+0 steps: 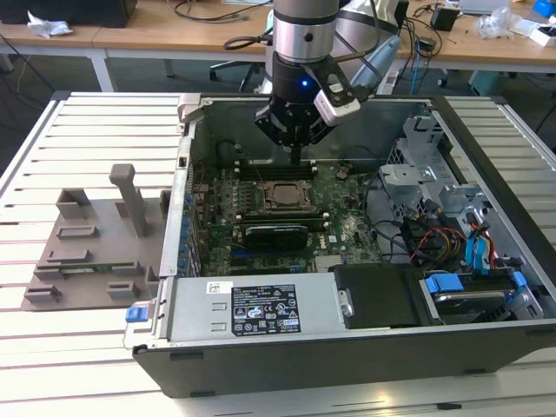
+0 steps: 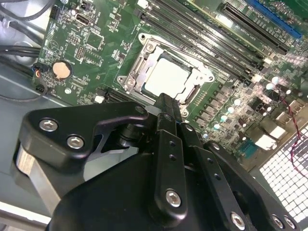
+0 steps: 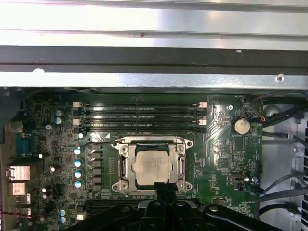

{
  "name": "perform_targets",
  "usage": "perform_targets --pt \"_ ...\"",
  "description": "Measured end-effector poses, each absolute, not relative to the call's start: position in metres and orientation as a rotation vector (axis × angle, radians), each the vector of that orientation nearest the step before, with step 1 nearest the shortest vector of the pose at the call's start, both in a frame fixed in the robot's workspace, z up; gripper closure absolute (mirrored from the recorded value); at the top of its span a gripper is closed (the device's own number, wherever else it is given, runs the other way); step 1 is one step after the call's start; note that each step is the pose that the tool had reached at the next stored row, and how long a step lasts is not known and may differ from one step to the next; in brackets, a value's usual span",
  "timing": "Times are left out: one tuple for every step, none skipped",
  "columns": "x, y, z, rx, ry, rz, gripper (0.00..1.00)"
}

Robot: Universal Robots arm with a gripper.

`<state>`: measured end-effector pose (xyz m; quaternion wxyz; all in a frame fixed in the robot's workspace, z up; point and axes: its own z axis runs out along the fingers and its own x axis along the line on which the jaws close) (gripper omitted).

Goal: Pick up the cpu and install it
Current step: 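Install the first cpu locking lever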

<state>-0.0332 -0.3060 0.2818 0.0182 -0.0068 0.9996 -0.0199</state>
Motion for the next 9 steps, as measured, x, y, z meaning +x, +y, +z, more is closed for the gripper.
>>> perform_targets --pt "-0.0332 -0.306 0.2818 -0.037 3.104 -0.062 0.89" --pt "-0.0332 -0.306 0.2818 -0.047 3.104 -0.061 0.89" --pt "-0.0332 -0.306 0.2818 -0.055 3.104 -0.061 0.89" --pt "-0.0332 -0.306 0.2818 -0.066 3.103 -0.061 0.89" --pt "-0.0332 -0.306 0.2818 -0.073 3.103 -0.061 0.89" --pt "-0.0332 -0.306 0.2818 -0.081 3.103 -0.061 0.89" --pt "-0.0332 -0.306 0.2818 -0.089 3.102 -0.06 0.89" --pt "-0.0333 -0.306 0.2818 -0.099 3.102 -0.06 0.89" --pt "-0.0332 -0.306 0.2818 -0.107 3.102 -0.06 0.89"
